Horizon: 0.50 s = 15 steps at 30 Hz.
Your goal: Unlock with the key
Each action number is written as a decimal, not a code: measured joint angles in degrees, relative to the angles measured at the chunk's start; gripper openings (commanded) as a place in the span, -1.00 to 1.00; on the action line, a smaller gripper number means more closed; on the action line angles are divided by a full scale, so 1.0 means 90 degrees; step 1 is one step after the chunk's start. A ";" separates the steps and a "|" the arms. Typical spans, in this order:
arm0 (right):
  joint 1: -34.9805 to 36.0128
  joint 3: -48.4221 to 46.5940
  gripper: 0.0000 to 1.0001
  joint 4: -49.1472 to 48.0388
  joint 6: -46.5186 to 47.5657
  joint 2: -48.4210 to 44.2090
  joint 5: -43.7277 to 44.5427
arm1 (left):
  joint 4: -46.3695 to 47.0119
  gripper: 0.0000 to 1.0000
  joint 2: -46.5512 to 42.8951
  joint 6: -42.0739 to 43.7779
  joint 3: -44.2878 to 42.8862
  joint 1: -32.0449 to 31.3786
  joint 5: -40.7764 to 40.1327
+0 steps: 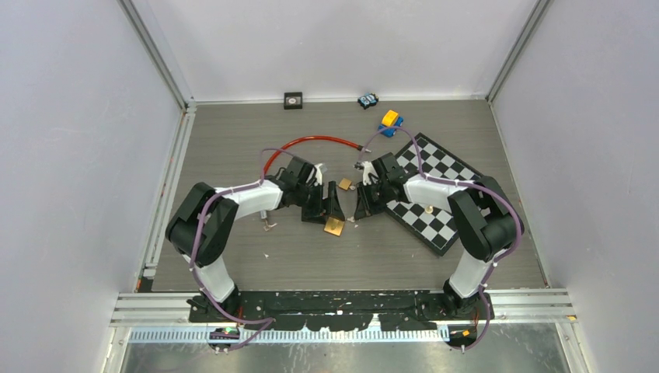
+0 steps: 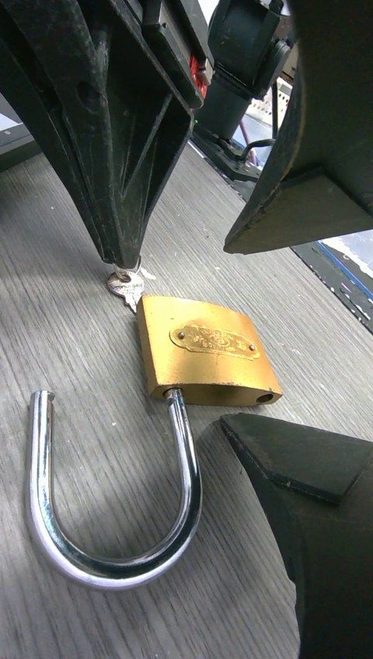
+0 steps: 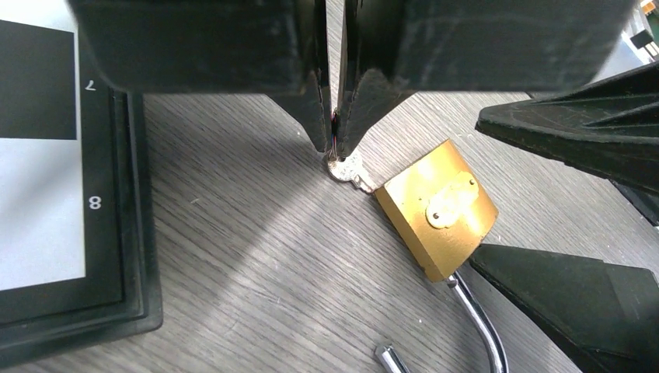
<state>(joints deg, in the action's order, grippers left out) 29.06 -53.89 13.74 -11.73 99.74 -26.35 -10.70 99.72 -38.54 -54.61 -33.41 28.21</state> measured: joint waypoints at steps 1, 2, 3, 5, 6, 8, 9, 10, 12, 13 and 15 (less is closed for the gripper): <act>-0.0005 0.0010 -0.76 0.0002 0.0002 0.0000 -0.0007 | -0.0002 0.55 -0.0012 0.0000 0.0005 0.0005 -0.0015; -0.0010 0.0015 -0.74 0.0005 0.0002 0.0000 -0.0015 | -0.0005 0.55 -0.0022 0.0000 0.0007 0.0005 -0.0022; -0.0017 0.0015 -0.70 0.0017 0.0017 0.0000 -0.0017 | -0.0007 0.55 -0.0027 0.0002 0.0010 0.0007 -0.0027; -0.0022 0.0015 -0.63 0.0036 0.0041 0.0000 -0.0019 | -0.0027 0.56 -0.0044 0.0010 0.0010 0.0015 -0.0053; -0.0022 0.0015 -0.59 0.0056 0.0053 0.0000 -0.0019 | -0.0034 0.56 -0.0053 0.0022 0.0010 0.0022 -0.0078; -0.0022 0.0015 -0.50 0.0100 0.0078 0.0000 -0.0024 | -0.0053 0.57 -0.0075 0.0056 0.0010 0.0051 -0.0131; -0.0022 0.0015 -0.46 0.0121 0.0087 0.0000 -0.0034 | -0.0068 0.57 -0.0087 0.0075 0.0010 0.0066 -0.0151; -0.0022 0.0015 -0.42 0.0146 0.0092 0.0000 -0.0051 | -0.0080 0.57 -0.0100 0.0100 0.0010 0.0080 -0.0175; -0.0022 0.0015 -0.33 0.0160 0.0090 0.0000 -0.0097 | -0.0087 0.57 -0.0129 0.0143 0.0012 0.0104 -0.0206; -0.0022 0.0015 -0.28 0.0158 0.0095 0.0000 -0.0146 | -0.0087 0.57 -0.0141 0.0165 0.0012 0.0109 -0.0216; -0.0022 0.0012 -0.19 0.0158 0.0092 0.0000 -0.0199 | -0.0090 0.58 -0.0165 0.0182 0.0012 0.0126 -0.0238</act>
<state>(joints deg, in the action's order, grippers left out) 28.86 -53.78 15.16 -10.90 99.74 -28.14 -11.51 98.24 -36.91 -54.50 -32.27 26.06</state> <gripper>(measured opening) 0.342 0.786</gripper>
